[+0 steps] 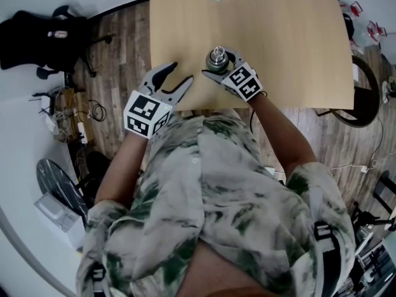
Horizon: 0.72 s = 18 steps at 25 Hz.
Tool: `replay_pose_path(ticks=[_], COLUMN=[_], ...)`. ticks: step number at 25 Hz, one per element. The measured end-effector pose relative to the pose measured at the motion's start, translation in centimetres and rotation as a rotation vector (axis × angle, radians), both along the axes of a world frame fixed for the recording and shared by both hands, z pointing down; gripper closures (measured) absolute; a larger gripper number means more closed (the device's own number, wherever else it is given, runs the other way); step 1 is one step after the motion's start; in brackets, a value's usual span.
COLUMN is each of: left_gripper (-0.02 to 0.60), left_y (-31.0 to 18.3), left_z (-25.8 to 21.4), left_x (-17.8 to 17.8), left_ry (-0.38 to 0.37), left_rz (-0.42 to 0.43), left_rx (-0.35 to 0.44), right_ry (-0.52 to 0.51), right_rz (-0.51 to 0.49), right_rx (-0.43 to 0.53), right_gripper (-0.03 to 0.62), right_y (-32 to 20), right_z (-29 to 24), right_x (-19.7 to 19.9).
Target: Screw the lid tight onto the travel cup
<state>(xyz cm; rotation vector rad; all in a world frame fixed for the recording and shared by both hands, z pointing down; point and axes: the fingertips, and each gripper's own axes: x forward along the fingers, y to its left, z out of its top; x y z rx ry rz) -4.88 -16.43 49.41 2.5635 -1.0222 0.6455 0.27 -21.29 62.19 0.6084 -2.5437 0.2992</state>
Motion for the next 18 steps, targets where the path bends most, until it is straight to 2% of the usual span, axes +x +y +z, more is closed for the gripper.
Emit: replay_pose_path(ticks=[18], left_gripper=[0.362], left_y=[-1.3], left_z=[-8.5], left_x=[1.5], left_ry=[0.099], left_rz=[0.085], left_rx=[0.13], right_ry=[-0.006], right_rz=[0.041], right_rx=[0.008], right_gripper=[0.194], right_y=[-0.9], right_z=[-14.4], right_x=[1.0])
